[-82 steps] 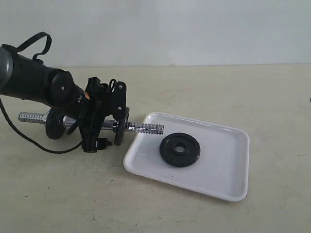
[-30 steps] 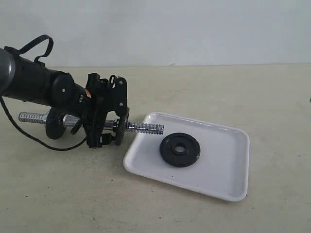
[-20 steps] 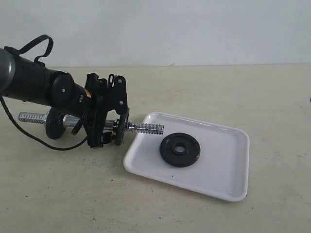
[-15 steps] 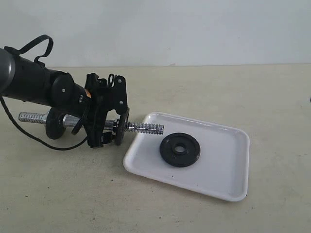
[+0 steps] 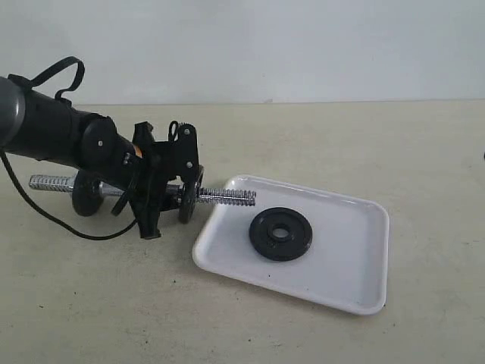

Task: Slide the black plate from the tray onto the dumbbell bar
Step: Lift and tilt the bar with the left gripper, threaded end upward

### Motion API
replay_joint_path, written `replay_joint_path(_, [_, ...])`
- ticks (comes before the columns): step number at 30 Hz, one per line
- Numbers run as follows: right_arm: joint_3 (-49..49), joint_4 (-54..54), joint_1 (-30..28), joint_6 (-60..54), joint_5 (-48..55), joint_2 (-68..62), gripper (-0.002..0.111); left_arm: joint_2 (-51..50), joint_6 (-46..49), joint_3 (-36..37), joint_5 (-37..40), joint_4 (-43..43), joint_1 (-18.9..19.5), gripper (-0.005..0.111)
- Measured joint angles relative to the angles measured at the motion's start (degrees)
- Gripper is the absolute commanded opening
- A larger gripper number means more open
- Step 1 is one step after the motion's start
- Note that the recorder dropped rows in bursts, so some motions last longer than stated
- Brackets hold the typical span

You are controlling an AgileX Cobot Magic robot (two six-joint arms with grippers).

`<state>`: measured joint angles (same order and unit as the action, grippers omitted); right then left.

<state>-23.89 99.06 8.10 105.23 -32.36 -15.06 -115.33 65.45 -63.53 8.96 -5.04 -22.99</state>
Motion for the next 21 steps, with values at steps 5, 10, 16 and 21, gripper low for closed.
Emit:
replay_joint_path(5, [0.0, 0.0, 0.0, 0.0, 0.0, 0.0, 0.105, -0.2, 0.4, -0.1, 0.5, 0.6, -0.1, 0.004])
replay_joint_path(10, [0.0, 0.0, 0.0, 0.0, 0.0, 0.0, 0.105, -0.2, -0.1, -0.1, 0.9, 0.1, -0.1, 0.004])
replay_joint_path(16, [0.0, 0.0, 0.0, 0.0, 0.0, 0.0, 0.105, -0.2, -0.5, -0.1, 1.1, -0.3, -0.1, 0.004])
replay_joint_path(21, [0.0, 0.0, 0.0, 0.0, 0.0, 0.0, 0.105, -0.2, -0.5, -0.1, 1.1, -0.3, -0.1, 0.004])
